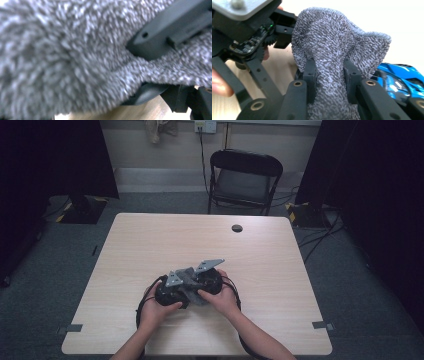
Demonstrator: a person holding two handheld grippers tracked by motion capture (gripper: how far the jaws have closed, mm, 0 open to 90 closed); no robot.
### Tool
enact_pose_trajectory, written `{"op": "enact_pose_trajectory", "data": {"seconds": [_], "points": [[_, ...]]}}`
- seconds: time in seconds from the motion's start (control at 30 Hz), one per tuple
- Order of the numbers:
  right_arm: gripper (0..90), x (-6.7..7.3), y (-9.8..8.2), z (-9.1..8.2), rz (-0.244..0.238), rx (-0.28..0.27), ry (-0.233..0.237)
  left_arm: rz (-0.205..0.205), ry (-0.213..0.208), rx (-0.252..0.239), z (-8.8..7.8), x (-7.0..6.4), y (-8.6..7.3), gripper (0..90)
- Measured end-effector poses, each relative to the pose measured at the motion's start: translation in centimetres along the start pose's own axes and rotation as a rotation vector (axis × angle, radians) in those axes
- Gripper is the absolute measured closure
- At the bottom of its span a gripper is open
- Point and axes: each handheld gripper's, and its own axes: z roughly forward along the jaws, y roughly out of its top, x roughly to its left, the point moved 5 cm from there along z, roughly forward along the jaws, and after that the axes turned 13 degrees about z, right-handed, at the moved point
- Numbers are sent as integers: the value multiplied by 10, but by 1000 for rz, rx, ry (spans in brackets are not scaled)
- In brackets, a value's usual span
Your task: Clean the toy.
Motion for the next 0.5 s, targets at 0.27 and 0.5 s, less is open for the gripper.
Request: {"op": "enact_pose_trajectory", "data": {"seconds": [0.27,0.5], "points": [[700,-14,4,-5,12,-23,-44,1,0,0,0,0,0,241],[699,-43,2,-13,47,-33,-117,3,0,1,0,0,0,241]]}}
